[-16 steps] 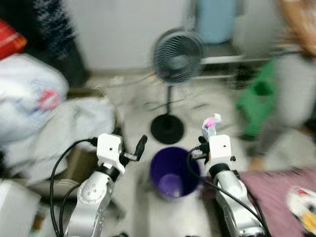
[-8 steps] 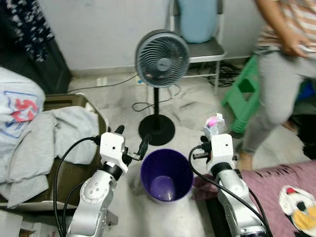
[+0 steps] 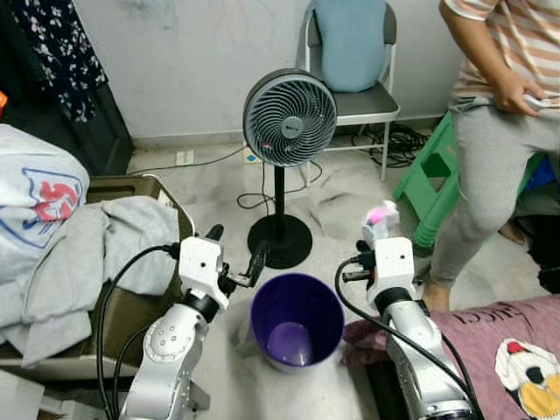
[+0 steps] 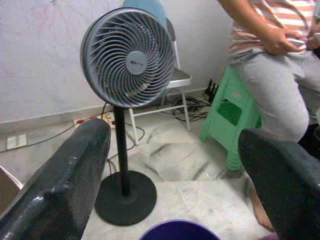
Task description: Clean up the room
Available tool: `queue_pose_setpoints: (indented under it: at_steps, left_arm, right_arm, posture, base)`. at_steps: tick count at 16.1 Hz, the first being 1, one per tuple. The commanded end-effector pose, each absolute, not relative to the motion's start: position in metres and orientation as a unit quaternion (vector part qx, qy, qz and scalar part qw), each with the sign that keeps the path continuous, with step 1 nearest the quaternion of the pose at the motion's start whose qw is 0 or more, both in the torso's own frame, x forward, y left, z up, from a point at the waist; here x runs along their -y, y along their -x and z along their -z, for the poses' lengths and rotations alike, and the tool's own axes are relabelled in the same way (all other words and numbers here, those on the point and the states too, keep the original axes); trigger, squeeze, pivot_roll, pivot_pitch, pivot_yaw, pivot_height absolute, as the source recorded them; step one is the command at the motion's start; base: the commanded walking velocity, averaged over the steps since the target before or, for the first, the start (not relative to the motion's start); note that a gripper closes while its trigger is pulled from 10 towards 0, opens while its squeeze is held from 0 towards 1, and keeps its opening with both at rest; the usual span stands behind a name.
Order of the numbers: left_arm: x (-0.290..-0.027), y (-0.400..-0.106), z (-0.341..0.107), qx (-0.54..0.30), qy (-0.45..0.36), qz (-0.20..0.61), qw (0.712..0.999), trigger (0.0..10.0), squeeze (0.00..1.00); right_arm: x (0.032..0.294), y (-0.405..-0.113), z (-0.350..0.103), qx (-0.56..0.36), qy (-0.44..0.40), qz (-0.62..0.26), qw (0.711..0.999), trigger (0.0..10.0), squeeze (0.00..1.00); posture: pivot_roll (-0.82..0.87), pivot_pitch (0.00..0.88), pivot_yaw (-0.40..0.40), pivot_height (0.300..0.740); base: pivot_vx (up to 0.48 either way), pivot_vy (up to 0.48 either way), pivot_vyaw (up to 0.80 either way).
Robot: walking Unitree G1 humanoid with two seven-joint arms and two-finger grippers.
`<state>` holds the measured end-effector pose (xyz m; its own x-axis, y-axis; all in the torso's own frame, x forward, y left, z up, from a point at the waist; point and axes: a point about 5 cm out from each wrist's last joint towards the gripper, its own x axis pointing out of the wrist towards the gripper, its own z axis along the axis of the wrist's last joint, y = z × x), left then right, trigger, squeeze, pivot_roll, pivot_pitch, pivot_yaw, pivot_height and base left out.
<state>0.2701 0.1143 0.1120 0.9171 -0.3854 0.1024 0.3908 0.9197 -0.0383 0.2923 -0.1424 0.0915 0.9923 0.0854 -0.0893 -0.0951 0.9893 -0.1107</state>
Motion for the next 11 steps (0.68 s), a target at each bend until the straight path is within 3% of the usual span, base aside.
queue_pose_setpoints:
  at_steps: [1,11]
  left_arm:
    - [-0.1166,-0.2701,-0.1094,0.040,0.022,0.195,0.980,10.0,0.00]
    - [-0.1164,-0.2685,-0.1080,0.036,0.019,0.196,0.980,10.0,0.00]
  right_arm:
    - [0.1408,-0.2910,-0.0887,-0.051,0.054,-0.049,0.996,10.0,0.00]
    - [0.1414,-0.2925,-0.0814,-0.078,0.052,-0.039,0.995,10.0,0.00]
  posture:
    - [-0.11,0.165,0.033,0.740]
    - [-0.10,0.173,0.030,0.740]
  base:
    - [0.000,0.000,0.00]
    - [0.000,0.000,0.00]
